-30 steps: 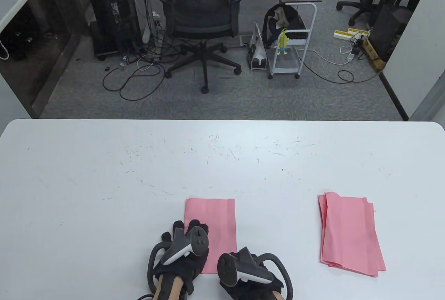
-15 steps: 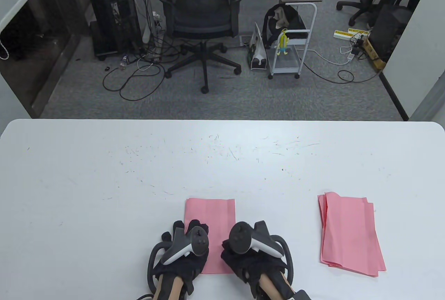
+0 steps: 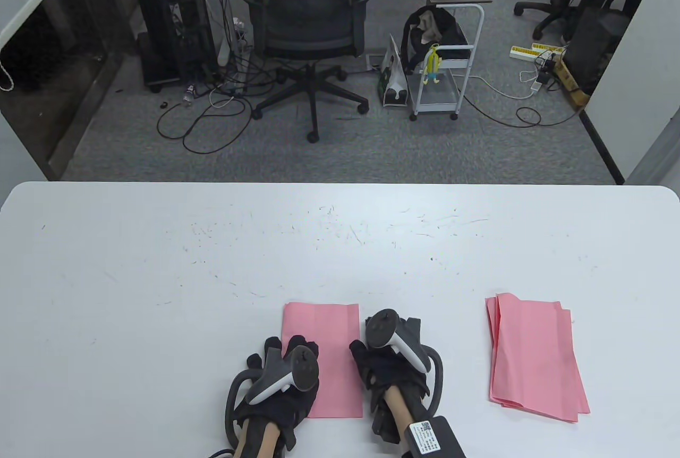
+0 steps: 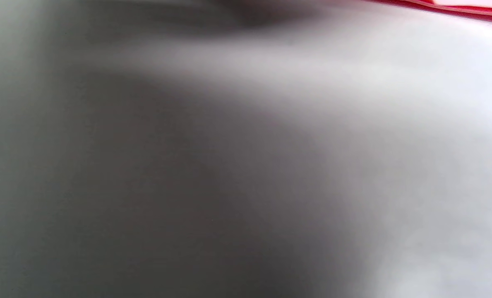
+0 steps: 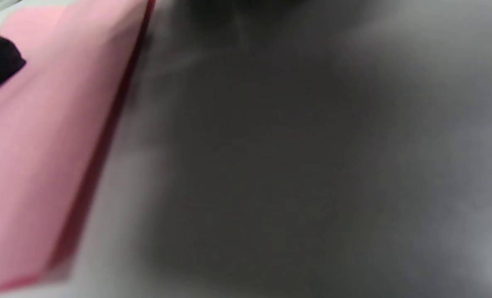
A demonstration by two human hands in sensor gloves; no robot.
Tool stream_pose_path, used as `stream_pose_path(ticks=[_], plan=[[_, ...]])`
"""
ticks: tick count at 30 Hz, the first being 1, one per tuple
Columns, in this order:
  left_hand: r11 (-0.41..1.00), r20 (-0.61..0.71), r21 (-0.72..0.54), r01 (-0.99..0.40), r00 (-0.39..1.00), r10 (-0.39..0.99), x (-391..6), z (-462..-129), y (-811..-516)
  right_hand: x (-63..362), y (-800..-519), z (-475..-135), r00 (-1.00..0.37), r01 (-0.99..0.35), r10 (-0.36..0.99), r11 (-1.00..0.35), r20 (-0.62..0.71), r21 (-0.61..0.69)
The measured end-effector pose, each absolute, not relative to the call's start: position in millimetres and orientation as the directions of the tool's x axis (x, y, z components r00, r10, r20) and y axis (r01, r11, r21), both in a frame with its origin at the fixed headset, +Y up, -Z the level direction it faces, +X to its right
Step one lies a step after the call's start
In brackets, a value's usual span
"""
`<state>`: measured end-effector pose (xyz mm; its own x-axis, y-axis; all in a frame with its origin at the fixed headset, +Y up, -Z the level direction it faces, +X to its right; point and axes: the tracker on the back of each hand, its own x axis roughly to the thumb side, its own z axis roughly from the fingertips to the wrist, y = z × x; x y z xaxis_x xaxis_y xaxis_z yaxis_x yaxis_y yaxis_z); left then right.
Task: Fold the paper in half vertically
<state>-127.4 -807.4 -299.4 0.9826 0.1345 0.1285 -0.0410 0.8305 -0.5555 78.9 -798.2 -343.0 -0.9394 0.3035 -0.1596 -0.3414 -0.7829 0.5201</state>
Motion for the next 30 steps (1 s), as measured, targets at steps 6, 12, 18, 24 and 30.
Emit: stream_pose_path(ticks=[6, 12, 18, 24, 30], plan=[[0.830, 0.127, -0.556, -0.043, 0.982, 0.137, -127, -299, -807, 74, -804, -338, -0.972, -0.227, 0.223, -0.814, -0.073, 0.535], [0.831, 0.128, -0.554, -0.043, 0.982, 0.136, -128, -299, -807, 70, -802, -335, -0.964, -0.243, 0.263, -0.797, -0.044, 0.554], [0.832, 0.128, -0.553, -0.042, 0.982, 0.135, -129, -299, -807, 63, -800, -332, -0.969, -0.209, 0.246, -0.806, -0.007, 0.554], [0.832, 0.129, -0.553, -0.042, 0.983, 0.135, -129, -299, -807, 52, -791, -326, -0.913, -0.304, 0.405, -0.748, 0.043, 0.590], [0.833, 0.130, -0.552, -0.039, 0.983, 0.133, -129, -299, -807, 49, -782, -322, -0.819, -0.424, 0.571, -0.666, 0.054, 0.614]])
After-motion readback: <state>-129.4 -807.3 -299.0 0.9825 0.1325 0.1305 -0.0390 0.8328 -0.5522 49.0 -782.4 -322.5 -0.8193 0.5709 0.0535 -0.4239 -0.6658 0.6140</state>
